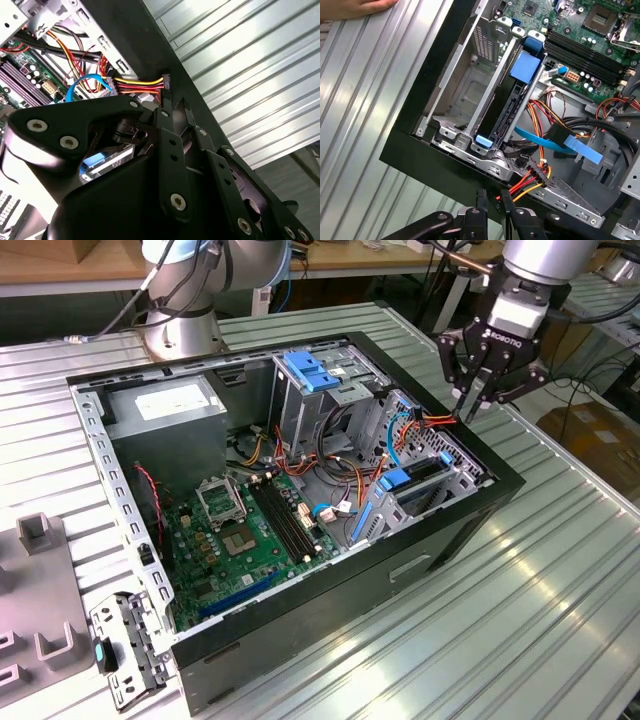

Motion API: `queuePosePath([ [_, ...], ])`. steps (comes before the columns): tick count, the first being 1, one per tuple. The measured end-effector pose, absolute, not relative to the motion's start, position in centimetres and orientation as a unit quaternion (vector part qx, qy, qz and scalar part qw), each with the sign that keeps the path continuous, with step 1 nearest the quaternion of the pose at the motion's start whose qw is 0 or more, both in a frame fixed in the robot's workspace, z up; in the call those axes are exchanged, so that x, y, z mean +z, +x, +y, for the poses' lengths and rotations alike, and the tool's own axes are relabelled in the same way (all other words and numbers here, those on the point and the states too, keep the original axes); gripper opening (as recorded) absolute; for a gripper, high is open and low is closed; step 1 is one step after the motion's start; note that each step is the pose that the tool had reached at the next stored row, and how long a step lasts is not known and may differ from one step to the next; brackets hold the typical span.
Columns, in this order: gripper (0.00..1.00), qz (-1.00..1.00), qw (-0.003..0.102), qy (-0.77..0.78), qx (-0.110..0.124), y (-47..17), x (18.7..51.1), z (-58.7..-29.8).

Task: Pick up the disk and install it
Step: 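Insert the first disk wire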

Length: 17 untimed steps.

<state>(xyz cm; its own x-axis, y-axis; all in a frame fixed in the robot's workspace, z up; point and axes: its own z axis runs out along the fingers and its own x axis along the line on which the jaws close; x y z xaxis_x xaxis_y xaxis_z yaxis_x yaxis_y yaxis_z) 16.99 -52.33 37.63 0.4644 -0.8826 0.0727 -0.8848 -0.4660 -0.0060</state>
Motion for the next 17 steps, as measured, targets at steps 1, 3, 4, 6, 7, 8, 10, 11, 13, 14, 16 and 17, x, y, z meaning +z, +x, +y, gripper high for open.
queuePosePath([
  [1,0.25,-0.504,0.016,0.863,0.033,17.04,37.63,-52.33],
  [3,0.25,-0.484,0.015,0.875,0.033,17.06,37.62,-52.33],
  [4,0.25,-0.477,0.015,0.878,0.033,17.07,37.61,-52.33],
  [6,0.25,-0.451,0.014,0.892,0.034,17.07,37.6,-52.33],
  [7,0.25,-0.437,0.013,0.899,0.034,17.07,37.59,-52.33],
  [8,0.25,-0.419,0.013,0.907,0.034,17.07,37.58,-52.33],
  [10,0.25,-0.399,0.012,0.916,0.034,17.07,37.56,-52.33],
  [11,0.25,-0.388,0.011,0.921,0.035,17.07,37.55,-52.33],
  [13,0.25,-0.36,0.01,0.932,0.035,17.07,37.54,-52.33],
  [14,0.25,-0.346,0.01,0.938,0.035,17.07,37.53,-52.33],
  [16,0.25,-0.328,0.009,0.944,0.035,17.07,37.52,-52.33],
  [17,0.25,-0.313,0.009,0.949,0.035,17.07,37.51,-52.33],
])
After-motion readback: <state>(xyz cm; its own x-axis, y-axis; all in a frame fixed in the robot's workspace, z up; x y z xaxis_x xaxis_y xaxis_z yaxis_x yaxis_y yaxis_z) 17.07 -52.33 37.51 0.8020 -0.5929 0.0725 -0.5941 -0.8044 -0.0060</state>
